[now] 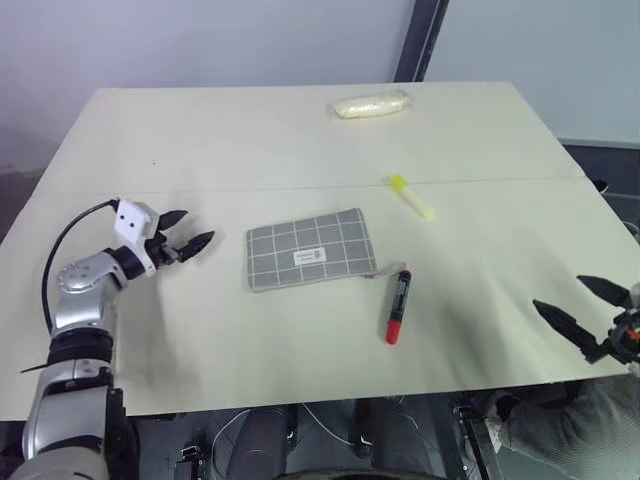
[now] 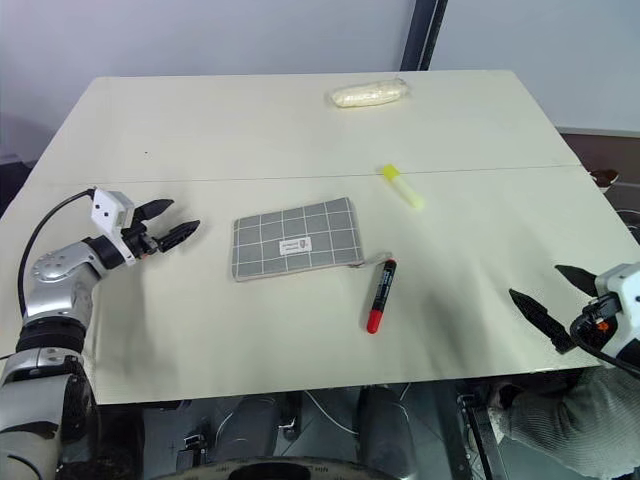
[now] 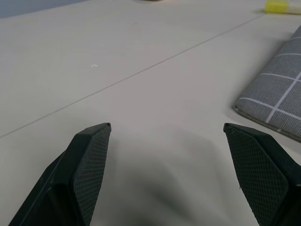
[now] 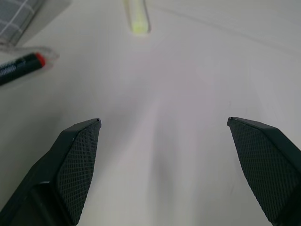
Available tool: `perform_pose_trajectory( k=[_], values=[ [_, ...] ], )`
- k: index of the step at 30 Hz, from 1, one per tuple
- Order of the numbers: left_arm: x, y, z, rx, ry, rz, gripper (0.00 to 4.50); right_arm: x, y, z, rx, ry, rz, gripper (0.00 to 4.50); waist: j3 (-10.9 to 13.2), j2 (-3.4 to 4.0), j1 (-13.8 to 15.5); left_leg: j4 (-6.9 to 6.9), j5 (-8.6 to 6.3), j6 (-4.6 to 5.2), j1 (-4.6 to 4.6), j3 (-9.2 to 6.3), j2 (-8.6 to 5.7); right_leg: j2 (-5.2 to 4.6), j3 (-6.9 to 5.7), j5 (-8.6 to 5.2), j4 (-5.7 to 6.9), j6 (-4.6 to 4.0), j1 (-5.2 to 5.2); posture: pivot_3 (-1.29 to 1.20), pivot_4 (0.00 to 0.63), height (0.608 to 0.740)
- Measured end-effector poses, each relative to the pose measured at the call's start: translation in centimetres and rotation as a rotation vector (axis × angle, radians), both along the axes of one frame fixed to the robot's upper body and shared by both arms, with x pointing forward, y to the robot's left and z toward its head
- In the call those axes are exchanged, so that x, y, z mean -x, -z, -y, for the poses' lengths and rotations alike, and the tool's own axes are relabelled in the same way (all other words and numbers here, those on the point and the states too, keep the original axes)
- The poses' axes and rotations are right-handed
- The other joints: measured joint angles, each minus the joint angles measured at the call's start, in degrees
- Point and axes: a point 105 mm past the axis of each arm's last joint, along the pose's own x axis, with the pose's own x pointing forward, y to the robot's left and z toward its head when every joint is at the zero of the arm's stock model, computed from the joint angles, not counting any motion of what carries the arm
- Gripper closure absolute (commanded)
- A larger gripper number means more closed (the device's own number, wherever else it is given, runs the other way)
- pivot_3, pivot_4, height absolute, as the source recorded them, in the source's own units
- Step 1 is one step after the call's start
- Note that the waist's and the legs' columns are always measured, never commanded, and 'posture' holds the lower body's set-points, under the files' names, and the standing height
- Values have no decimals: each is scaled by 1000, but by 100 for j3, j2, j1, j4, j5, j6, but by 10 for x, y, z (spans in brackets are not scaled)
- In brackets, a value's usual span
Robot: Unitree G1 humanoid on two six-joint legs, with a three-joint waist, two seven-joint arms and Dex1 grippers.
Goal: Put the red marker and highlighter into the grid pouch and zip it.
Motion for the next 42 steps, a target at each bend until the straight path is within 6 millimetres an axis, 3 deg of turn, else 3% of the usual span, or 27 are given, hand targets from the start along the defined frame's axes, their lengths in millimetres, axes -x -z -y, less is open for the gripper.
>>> perform_pose_trajectory(
  k=[8, 15, 23, 26, 28, 33, 38, 40, 42],
  values=[
    [0, 1, 0, -14, -3, 3, 460, -7, 3, -2, -2, 19, 11, 16, -1, 1, -6, -45, 0, 1, 4, 58, 32, 0, -4, 0, -75, 0, -4, 0, 150, 740],
    [3, -4, 3, -59, 43, 57, 460, -14, 2, -6, 4, 24, 26, 16, -1, 0, 3, -59, -2, 1, 7, 74, 25, -2, -2, 34, -65, -45, -16, 0, 150, 740],
    [8, -5, 6, -98, 75, 110, 460, -20, 5, -9, -8, 41, 14, 16, -2, 1, -3, -60, -4, -3, 9, 71, 25, 3, -3, 60, -54, -29, -21, 0, 150, 740],
    [13, -8, 10, -139, 120, 156, 460, -23, 4, -13, -27, 34, 9, 912, -2, 1, -4, -56, -5, -4, 9, 71, 27, 2, -3, 59, -55, -30, -20, 0, 150, 740],
    [15, -11, 14, -164, 151, 190, 460, -27, 2, -20, -29, 12, 17, 1896, -2, 1, -3, -54, -5, -5, 10, 72, 27, 2, -3, 59, -55, -29, -21, 0, 150, 740],
    [20, -19, 21, -257, 231, 276, 460, -62, -20, -57, -81, -57, 148, 4462, -5, 8, -20, -51, -3, -6, 14, 93, 44, 2, -5, 59, -56, -30, -29, 0, 150, 740],
    [36, -17, 25, -411, 337, 377, 460, -105, -32, -133, -167, -199, 243, 4488, -8, 4, -37, -51, 7, 4, 12, 128, 68, 5, -8, 92, -35, -78, -60, 0, 150, 740],
    [41, -8, 25, -485, 368, 387, 460, -131, -32, -180, -200, -280, 263, 4488, -10, 1, -76, -48, 10, 6, 13, 155, 76, 5, -5, 102, -5, -90, -80, 0, 150, 740],
    [46, 1, 30, -529, 413, 397, 460, -143, -24, -220, -188, -366, 235, 4488, -8, 3, -66, -48, 12, 4, 11, 180, 85, 6, -6, 106, 16, -84, -91, 0, 150, 740]
  ],
)
